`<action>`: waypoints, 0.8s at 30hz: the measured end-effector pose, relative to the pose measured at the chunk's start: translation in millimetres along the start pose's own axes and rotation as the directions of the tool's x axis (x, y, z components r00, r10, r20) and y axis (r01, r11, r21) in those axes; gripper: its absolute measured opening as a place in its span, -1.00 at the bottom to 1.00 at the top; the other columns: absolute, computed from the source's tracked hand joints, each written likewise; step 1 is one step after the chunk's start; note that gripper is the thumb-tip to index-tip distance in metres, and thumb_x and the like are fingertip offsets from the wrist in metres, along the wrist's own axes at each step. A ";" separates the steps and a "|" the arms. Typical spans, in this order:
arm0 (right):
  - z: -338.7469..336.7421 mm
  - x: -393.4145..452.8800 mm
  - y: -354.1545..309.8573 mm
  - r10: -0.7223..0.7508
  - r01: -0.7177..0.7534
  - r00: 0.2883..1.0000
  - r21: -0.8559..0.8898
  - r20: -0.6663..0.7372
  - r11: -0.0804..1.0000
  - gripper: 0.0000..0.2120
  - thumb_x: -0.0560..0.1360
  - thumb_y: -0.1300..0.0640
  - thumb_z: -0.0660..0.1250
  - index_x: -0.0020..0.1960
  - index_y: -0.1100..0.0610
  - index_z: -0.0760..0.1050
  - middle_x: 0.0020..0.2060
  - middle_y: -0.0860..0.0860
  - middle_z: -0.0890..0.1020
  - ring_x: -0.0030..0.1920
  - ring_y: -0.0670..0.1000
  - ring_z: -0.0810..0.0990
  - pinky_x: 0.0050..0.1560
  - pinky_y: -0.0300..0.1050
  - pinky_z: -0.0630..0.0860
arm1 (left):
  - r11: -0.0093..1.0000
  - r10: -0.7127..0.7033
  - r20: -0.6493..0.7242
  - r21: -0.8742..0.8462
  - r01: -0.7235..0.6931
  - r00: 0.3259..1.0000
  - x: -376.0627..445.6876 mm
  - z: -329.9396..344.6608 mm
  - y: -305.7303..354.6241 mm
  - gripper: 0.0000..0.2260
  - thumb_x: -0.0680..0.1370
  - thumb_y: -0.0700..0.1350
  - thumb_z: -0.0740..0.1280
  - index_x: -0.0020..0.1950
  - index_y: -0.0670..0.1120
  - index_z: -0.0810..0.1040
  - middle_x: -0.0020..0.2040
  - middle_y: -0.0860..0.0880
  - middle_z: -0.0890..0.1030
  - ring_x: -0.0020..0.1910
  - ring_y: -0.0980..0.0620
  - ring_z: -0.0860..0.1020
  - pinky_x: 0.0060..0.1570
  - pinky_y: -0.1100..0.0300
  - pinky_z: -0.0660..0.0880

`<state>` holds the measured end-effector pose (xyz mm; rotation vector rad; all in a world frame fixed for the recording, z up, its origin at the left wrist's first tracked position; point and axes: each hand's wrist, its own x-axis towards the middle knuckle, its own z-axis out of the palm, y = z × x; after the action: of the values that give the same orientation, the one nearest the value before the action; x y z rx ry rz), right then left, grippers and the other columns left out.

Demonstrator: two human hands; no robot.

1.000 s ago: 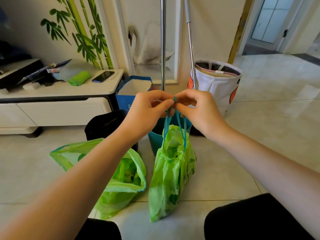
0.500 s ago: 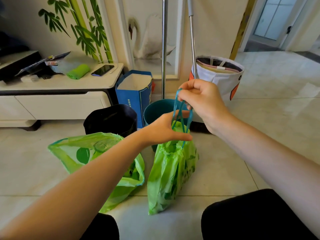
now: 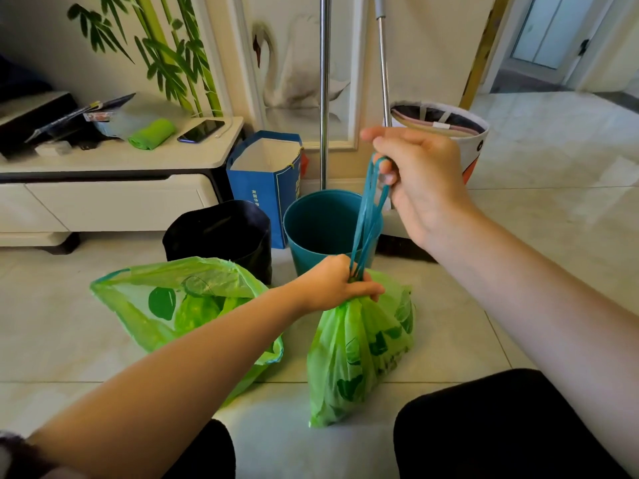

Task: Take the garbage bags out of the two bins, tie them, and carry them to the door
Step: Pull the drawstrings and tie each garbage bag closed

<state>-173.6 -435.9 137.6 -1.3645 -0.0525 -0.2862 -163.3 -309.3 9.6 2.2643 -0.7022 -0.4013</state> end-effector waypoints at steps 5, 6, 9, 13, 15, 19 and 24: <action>-8.9 6.0 -0.5 0.109 -0.093 0.991 0.190 -0.072 0.977 -0.74 0.47 0.37 0.26 -0.26 0.13 0.63 -0.25 0.10 0.62 -0.49 -0.15 0.40 -0.44 -0.32 0.36 | 0.999 -0.032 0.062 0.014 0.031 0.998 -8.0 2.2 -12.2 -0.71 0.55 0.09 0.32 -0.01 -0.11 0.67 -0.05 -0.15 0.67 -0.05 -0.07 0.62 0.08 -0.10 0.53; -12.2 8.5 -1.4 0.100 -0.084 0.992 0.190 -0.078 0.978 -0.75 0.48 0.37 0.25 -0.24 0.14 0.62 -0.26 0.09 0.61 -0.48 -0.15 0.40 -0.44 -0.33 0.36 | 0.999 -0.039 0.063 -0.001 0.039 0.997 -8.7 1.9 -12.9 -0.70 0.55 0.07 0.33 0.00 -0.15 0.65 -0.05 -0.17 0.66 -0.05 -0.09 0.61 0.09 -0.10 0.52; -24.4 16.6 -3.1 -0.025 0.022 0.996 -0.045 -0.083 0.999 -0.81 0.49 0.34 0.26 -0.11 0.18 0.64 -0.27 0.04 0.59 -0.38 -0.13 0.44 -0.34 -0.32 0.42 | 0.988 -0.053 0.103 -0.136 0.067 0.993 -11.9 1.5 -8.3 -0.71 0.55 0.01 0.35 0.05 -0.22 0.62 0.01 -0.18 0.66 0.01 -0.10 0.62 0.18 -0.08 0.50; -38.1 21.7 1.0 -0.052 0.036 0.990 -0.125 -0.129 0.992 -0.81 0.51 0.33 0.24 0.00 0.26 0.62 -0.20 0.04 0.60 -0.29 -0.11 0.49 -0.22 -0.31 0.46 | 0.915 -0.055 0.008 -0.400 0.053 0.998 -16.3 -3.2 -1.3 -0.80 0.55 -0.13 0.37 0.12 -0.17 0.65 0.13 -0.11 0.68 0.14 0.01 0.62 0.19 0.20 0.53; -41.8 20.2 7.1 -0.056 0.033 0.991 -0.189 -0.121 0.981 -0.80 0.52 0.34 0.22 0.01 0.25 0.61 -0.20 0.01 0.60 -0.25 -0.11 0.50 -0.20 -0.32 0.48 | 0.890 -0.050 0.014 -0.453 0.051 0.999 -18.8 -9.6 -1.7 -0.83 0.56 -0.15 0.34 0.08 -0.15 0.68 0.07 -0.03 0.70 0.09 0.07 0.63 0.09 0.29 0.54; -48.1 23.4 13.1 -0.050 0.020 0.989 -0.214 -0.136 0.977 -0.80 0.54 0.33 0.21 0.02 0.24 0.60 -0.18 -0.02 0.59 -0.22 -0.11 0.50 -0.17 -0.32 0.48 | 0.906 -0.029 0.033 -0.421 0.041 0.999 -21.3 -18.1 -2.4 -0.86 0.56 -0.11 0.35 -0.01 -0.05 0.71 0.01 0.03 0.72 0.06 0.12 0.64 0.08 0.32 0.52; -52.6 25.6 25.4 0.083 -0.099 0.993 -0.209 -0.086 0.973 -0.83 0.54 0.30 0.25 0.06 0.22 0.59 -0.22 0.02 0.60 -0.19 -0.07 0.56 -0.05 -0.19 0.54 | 0.920 -0.104 -0.038 -0.384 0.082 0.994 -20.0 -13.0 -6.8 -0.88 0.51 -0.19 0.40 -0.01 -0.17 0.71 0.01 -0.09 0.72 0.07 0.01 0.65 0.14 0.21 0.55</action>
<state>-149.8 -486.7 107.4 -1.5623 0.1077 -0.2725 -170.8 -286.3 15.2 1.9327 -0.4416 -0.4723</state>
